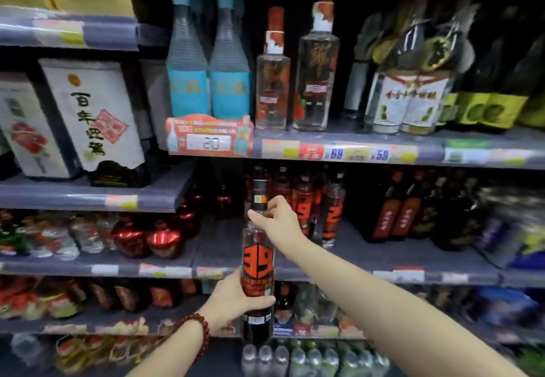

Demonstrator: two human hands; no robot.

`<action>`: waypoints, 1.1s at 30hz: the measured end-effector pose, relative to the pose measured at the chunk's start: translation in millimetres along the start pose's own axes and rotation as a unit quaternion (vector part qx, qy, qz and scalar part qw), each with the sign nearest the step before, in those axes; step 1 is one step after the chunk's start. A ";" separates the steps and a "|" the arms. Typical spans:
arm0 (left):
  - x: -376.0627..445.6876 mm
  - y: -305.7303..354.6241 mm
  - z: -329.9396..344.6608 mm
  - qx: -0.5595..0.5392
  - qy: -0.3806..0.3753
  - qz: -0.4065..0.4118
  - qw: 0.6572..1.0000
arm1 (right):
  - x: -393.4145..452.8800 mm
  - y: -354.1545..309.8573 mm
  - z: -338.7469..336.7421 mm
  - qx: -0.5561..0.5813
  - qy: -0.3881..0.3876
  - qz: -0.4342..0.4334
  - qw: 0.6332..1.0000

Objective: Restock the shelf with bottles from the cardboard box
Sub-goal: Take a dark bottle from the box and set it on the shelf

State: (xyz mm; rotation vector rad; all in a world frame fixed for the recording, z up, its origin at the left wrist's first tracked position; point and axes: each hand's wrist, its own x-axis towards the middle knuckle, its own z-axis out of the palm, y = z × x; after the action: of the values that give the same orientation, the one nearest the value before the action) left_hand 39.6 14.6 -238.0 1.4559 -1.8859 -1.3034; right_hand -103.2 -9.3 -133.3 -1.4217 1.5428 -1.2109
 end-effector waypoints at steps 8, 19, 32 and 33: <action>42.3 39.7 59.5 0.000 -0.053 0.041 0.998 | 6.5 30.5 -72.7 -0.024 0.047 -0.018 0.998; 120.7 45.0 67.6 0.018 0.113 0.038 0.993 | 71.3 51.9 -84.9 -0.035 0.017 -0.105 0.994; 155.5 35.3 83.4 0.065 0.290 -0.010 0.955 | 106.3 77.9 -60.9 -0.039 0.008 -0.172 0.984; 156.7 33.8 83.1 0.068 0.296 -0.011 0.953 | 108.9 78.9 -59.3 -0.037 0.008 -0.168 0.985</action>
State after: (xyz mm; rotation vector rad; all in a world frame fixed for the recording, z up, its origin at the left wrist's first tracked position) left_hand -99.1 -93.1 -280.1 1.7000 -1.5710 -0.6384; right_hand -200.4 -109.6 -178.9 -1.7779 1.4070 -1.3746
